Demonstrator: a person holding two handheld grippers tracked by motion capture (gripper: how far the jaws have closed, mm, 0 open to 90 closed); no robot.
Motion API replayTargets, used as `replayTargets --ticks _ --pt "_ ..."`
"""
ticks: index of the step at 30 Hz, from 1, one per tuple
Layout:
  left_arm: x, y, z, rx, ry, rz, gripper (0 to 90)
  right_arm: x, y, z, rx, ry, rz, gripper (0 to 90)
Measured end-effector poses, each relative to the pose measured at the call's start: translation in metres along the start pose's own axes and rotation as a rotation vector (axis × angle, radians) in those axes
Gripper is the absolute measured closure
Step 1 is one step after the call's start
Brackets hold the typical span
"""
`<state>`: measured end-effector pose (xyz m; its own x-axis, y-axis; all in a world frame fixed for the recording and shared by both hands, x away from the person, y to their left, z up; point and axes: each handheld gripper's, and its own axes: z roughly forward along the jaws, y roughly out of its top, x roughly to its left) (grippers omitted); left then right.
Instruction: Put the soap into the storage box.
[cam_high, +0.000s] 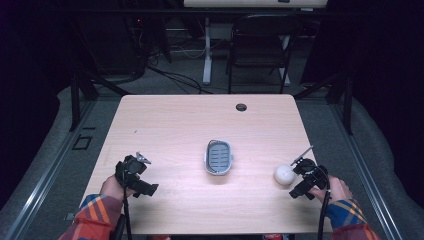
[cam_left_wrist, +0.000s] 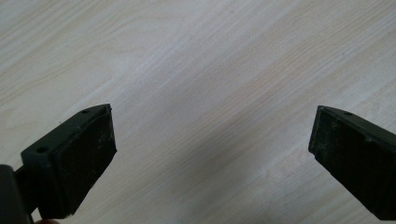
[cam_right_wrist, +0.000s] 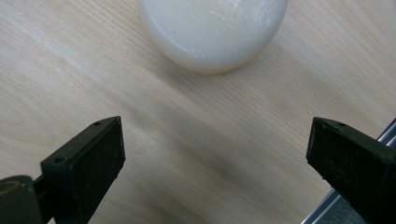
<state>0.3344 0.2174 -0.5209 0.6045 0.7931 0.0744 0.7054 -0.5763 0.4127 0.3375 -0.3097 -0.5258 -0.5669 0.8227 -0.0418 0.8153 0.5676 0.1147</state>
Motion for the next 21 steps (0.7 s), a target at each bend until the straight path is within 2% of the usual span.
replayTargets --ticks 7,8,12,21 --pt "0.0008 -0.0009 -0.0005 0.004 -0.001 0.001 0.5 0.0002 0.0003 -0.0003 0.0 0.004 -0.005 3.2" --pt "0.0007 -0.0012 -0.0003 0.001 0.0 -0.004 0.5 0.0019 -0.0006 0.0019 -0.032 0.008 0.02 3.0" --pt "0.0006 -0.0011 -0.0003 0.002 -0.001 -0.002 0.5 0.0009 0.0025 -0.0013 0.008 0.0 -0.018 2.5" --pt "0.0004 -0.0005 0.0002 0.006 -0.002 0.001 0.5 0.0013 0.003 -0.0017 -0.012 0.002 -0.02 0.0"
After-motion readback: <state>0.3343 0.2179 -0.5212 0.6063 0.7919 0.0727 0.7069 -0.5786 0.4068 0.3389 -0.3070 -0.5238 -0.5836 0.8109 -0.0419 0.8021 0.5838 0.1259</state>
